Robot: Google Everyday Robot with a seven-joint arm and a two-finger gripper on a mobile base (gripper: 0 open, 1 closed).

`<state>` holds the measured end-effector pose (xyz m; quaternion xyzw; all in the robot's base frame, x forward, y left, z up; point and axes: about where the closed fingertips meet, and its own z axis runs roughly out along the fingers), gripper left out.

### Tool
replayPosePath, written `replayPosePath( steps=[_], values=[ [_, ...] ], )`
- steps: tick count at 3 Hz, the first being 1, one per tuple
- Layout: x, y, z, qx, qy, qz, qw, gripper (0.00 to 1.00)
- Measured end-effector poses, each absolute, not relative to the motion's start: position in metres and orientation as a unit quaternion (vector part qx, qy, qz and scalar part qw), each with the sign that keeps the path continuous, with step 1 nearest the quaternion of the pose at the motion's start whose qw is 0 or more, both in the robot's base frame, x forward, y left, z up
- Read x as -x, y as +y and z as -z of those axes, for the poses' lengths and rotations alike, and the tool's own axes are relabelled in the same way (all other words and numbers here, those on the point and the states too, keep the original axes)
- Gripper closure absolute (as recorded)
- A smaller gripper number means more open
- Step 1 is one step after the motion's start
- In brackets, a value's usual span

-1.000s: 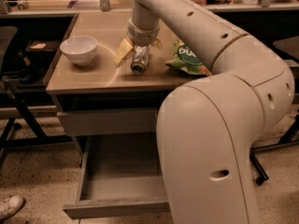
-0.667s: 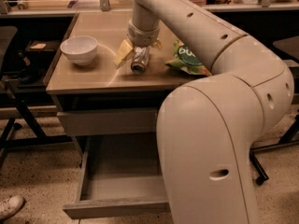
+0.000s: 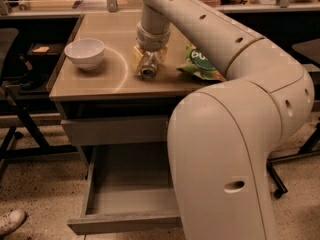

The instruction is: Place redbull can into middle drawer

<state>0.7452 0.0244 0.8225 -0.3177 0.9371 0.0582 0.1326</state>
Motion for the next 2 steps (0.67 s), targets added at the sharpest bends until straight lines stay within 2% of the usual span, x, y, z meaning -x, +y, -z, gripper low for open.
replayPosePath(
  steps=[2],
  values=[
    [-0.7452,0.0244,-0.8224,0.318,0.937,-0.058,0.133,0.88]
  ],
)
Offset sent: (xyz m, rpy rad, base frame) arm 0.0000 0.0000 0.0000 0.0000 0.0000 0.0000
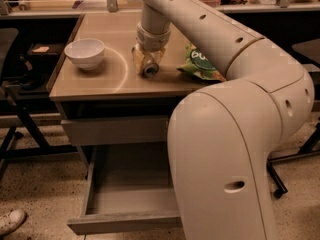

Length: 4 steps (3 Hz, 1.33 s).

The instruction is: Place redbull can into middle drawer

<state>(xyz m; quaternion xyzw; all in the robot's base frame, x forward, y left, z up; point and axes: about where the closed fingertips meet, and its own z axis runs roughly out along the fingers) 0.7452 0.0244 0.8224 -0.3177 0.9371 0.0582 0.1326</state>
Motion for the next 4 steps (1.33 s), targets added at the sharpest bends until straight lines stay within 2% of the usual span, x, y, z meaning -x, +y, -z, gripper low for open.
replayPosePath(
  steps=[1,2,3,4],
  values=[
    [-0.734,0.021,-0.83,0.336,0.93,-0.061,0.14,1.0],
    [-0.707,0.013,-0.839,0.345,0.924,-0.066,0.148,1.0],
    [-0.654,0.0,-0.832,0.349,0.926,-0.07,0.125,1.0],
    [-0.654,0.0,-0.832,0.349,0.926,-0.07,0.126,1.0]
  ],
)
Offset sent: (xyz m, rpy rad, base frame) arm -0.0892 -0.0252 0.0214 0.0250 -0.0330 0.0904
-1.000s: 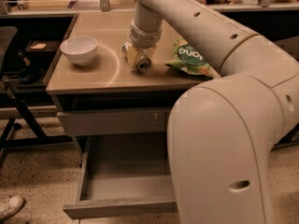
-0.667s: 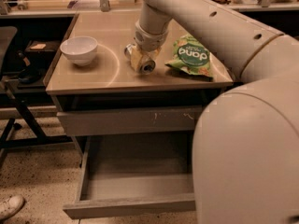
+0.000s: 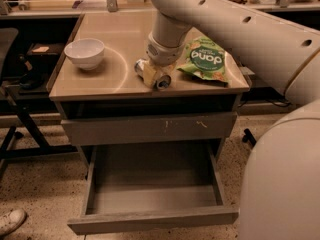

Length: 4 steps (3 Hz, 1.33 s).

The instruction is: Place redbull can into middle drawer

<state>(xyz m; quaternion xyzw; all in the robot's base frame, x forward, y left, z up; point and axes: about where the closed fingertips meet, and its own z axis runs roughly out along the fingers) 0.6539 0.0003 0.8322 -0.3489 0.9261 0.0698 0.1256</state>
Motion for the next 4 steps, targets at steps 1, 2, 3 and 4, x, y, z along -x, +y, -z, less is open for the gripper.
replayPosePath(
  steps=[1,2,3,4],
  values=[
    [-0.638,-0.001,-0.835,0.342,0.929,-0.075,0.116,1.0],
    [-0.596,-0.003,-0.843,0.315,0.94,-0.085,0.1,1.0],
    [-0.541,-0.005,-0.85,0.284,0.952,-0.088,0.077,1.0],
    [-0.483,-0.001,-0.854,0.278,0.955,-0.102,0.035,1.0]
  ],
)
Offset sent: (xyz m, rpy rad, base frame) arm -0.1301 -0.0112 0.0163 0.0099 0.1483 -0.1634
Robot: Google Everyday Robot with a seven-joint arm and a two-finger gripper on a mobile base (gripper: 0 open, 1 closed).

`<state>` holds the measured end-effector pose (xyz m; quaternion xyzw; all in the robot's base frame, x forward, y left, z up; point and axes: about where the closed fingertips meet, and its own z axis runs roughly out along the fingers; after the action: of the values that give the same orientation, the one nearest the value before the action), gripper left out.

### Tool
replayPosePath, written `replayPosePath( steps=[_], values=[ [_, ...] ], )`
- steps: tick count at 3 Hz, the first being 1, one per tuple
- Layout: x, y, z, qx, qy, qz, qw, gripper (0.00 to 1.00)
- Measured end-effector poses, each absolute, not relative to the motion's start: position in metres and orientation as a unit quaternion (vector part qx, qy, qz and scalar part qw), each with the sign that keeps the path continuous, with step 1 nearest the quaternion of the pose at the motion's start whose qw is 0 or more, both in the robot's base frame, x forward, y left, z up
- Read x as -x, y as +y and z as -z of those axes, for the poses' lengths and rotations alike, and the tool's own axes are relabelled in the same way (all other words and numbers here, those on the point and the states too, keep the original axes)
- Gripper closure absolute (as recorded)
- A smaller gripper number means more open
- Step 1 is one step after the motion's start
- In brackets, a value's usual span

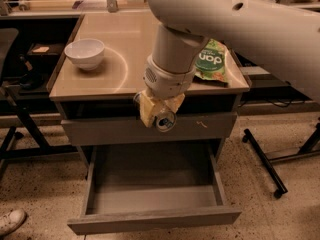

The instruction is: Place redbull can into middle drawer

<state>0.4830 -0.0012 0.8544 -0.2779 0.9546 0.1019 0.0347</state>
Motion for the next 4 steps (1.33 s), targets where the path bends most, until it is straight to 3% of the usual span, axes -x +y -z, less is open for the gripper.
replayPosePath(
  steps=[2,4],
  values=[
    [-0.466,0.0,-0.834,0.267,0.957,-0.111,0.014,1.0],
    [-0.444,0.004,-0.746,0.239,0.957,-0.161,-0.031,1.0]
  ],
)
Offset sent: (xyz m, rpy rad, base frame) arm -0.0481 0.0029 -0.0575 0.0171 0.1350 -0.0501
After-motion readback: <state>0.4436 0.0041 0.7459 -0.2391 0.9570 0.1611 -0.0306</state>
